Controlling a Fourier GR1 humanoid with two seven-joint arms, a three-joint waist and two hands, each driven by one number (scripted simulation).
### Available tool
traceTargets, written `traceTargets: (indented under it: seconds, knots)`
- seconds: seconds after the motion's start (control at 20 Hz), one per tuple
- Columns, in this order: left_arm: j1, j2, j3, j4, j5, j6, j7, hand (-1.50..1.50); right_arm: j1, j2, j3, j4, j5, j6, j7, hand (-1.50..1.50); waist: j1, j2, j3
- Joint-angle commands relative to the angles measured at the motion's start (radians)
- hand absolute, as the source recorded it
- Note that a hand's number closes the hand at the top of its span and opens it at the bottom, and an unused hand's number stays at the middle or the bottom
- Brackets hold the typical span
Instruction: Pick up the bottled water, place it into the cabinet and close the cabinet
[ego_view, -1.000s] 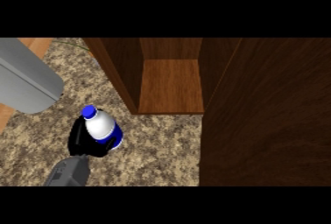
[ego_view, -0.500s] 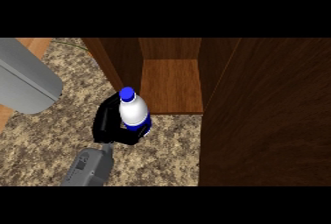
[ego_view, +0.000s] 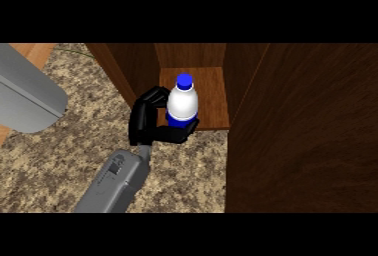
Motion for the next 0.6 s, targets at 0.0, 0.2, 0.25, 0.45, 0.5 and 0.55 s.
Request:
traceTargets:
  seconds: [0.0,0.2,0.25,0.45,0.5,0.55]
  knots:
    - [-0.096,-0.002,-0.042,0.067,-0.011,0.113,0.042,1.50,-0.015,-0.028,-0.019,-0.167,-0.119,-0.089,0.101,-1.50,0.009,0.004,0.000]
    - [-0.166,-0.002,-0.062,0.166,-0.001,0.172,0.057,1.50,0.032,-0.006,0.004,-0.216,-0.114,-0.079,0.102,-1.50,-0.009,0.005,-0.001]
    - [-0.196,-0.002,0.004,0.193,-0.032,0.127,0.086,1.50,0.063,0.028,0.024,-0.218,-0.092,-0.058,0.084,-1.50,-0.004,0.003,0.000]
    - [-0.241,-0.002,0.021,0.357,0.042,0.100,-0.002,1.50,0.014,0.003,0.011,-0.153,-0.099,-0.049,0.082,-1.50,-0.008,0.008,0.000]
    - [-0.272,-0.002,-0.007,0.351,0.051,0.134,0.013,1.50,-0.005,-0.016,-0.026,-0.146,-0.151,-0.071,0.084,-1.50,-0.007,0.007,0.000]
    - [-0.288,-0.002,0.028,0.375,0.039,0.123,0.019,1.50,0.076,-0.028,-0.068,-0.154,-0.185,0.009,0.055,-1.50,-0.018,0.004,0.000]
